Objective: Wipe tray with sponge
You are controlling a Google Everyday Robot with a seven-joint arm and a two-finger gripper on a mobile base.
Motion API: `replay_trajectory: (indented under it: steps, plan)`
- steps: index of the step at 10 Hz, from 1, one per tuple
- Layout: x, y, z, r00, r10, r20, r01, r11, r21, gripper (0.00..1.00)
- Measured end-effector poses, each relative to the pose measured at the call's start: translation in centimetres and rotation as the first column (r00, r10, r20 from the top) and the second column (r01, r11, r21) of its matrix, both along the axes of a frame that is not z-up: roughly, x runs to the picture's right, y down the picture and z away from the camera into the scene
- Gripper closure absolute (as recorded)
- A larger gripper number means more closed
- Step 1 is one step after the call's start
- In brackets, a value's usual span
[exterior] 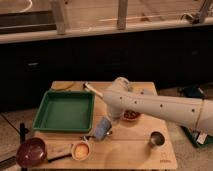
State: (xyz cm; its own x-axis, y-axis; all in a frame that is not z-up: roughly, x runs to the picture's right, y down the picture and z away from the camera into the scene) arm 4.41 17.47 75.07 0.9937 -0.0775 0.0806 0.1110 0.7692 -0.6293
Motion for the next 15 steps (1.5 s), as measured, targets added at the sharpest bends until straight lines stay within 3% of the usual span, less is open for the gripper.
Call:
replay_trajectory:
  steps: [8, 15]
  plan:
    - [-2.7, -2.9, 0.4, 0.998, -0.067, 0.002, 0.067, 0.9977, 0.014, 0.97]
    - [-4.0, -4.5, 0.6, 0.993, -0.118, 0.015, 0.117, 0.9914, 0.058, 0.97]
